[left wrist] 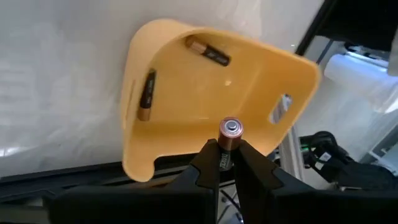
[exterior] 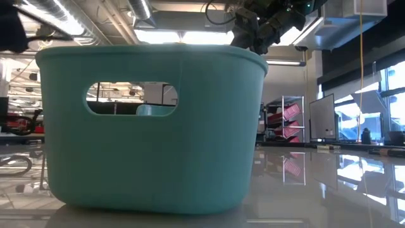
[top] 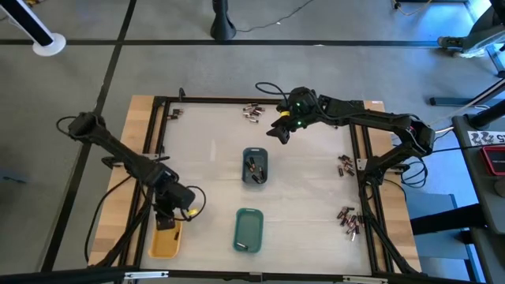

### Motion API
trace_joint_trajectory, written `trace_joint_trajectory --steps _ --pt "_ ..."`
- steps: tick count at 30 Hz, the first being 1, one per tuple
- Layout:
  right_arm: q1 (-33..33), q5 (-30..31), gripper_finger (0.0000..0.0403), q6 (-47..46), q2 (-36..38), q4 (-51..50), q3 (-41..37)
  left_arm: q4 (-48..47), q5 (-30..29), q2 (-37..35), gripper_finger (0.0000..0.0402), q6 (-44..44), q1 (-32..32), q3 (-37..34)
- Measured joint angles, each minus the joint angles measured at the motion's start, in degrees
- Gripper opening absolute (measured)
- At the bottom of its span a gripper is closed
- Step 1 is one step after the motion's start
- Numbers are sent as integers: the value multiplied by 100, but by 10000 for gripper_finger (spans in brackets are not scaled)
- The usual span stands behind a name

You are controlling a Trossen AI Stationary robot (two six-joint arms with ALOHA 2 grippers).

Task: Sort batteries
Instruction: Put the small black battery into the yellow bin

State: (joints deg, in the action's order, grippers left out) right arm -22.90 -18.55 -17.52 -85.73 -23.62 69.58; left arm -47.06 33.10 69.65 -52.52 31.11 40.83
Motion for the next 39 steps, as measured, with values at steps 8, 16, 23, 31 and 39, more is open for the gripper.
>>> trace_joint_trajectory --steps 8,16,23,31,39 --pt "0 0 254 20 0 -2 0 24 -61 2 62 -284 69 -216" --pt "0 -2 254 20 0 -5 0 104 -147 2 118 -167 68 -216" --pt "0 -1 254 12 0 -4 0 145 -158 -8 132 -369 -53 -210" --pt "0 0 254 -6 0 -4 -2 -3 -211 -455 127 -565 -410 -156" --pt "0 -4 254 -65 0 -4 -2 -745 -1159 -743 127 -932 -1030 -152"
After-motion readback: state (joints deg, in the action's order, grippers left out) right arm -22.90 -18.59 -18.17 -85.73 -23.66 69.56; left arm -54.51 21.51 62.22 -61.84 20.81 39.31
